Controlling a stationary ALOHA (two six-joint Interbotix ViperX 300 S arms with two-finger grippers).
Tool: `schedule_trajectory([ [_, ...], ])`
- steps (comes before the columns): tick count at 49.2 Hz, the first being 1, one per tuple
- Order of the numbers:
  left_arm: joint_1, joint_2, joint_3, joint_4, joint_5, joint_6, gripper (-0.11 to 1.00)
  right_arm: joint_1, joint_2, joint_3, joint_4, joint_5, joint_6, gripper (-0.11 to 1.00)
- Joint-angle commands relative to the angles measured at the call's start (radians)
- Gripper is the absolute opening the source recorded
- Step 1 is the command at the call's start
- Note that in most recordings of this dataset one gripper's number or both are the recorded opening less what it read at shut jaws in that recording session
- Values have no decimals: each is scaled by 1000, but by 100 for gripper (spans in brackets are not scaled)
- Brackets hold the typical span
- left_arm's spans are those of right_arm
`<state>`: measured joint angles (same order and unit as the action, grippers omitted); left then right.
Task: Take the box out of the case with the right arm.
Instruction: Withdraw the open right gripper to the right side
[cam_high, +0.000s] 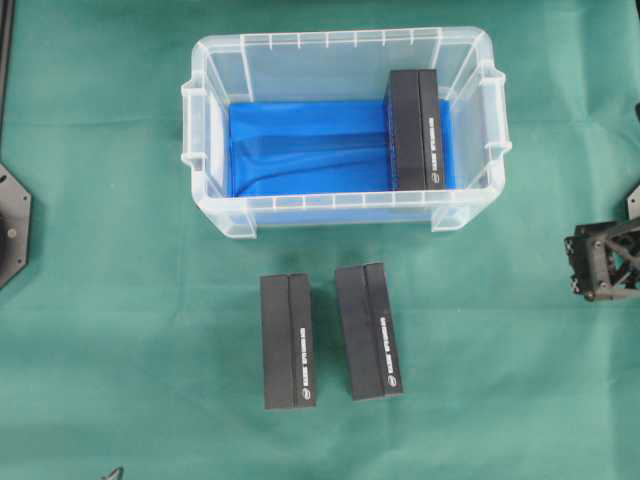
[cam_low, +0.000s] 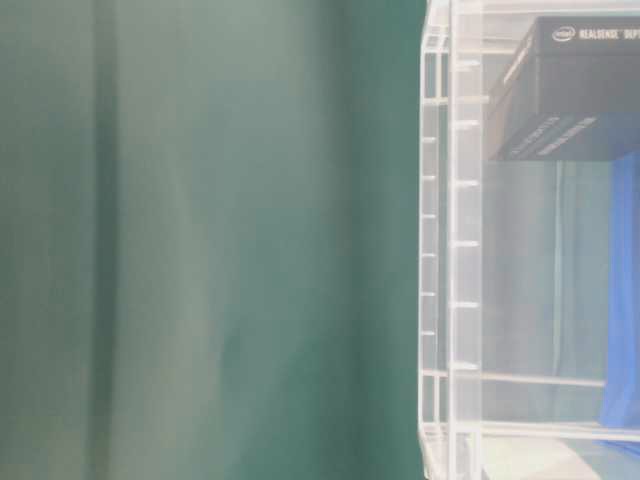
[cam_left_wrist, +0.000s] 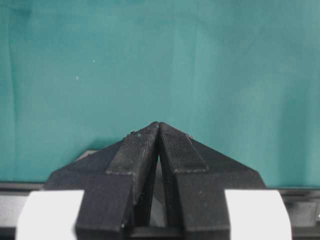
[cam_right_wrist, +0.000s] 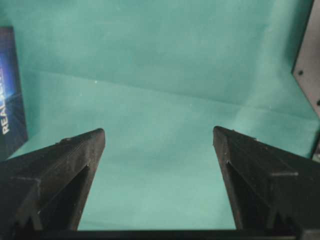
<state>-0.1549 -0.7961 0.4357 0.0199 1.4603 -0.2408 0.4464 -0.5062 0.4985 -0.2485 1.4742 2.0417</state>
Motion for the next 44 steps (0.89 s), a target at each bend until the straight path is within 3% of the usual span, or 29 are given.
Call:
schedule_trajectory([
  [1,-3,3,-11,3,-6,-2,0,-26,-11,-8,-9,3,-18,89],
  [9,-3,3,-11,3,-6,-2,0,-124,-25,-2,-9,0,-129,89],
  [32,-3,2,-8,3,-6,0,0,-549,-44,0,18,-84,-558,89],
  [44,-3,-3,-8,3,-6,0,0,-684,-43,-2,41,-115,-690,89],
])
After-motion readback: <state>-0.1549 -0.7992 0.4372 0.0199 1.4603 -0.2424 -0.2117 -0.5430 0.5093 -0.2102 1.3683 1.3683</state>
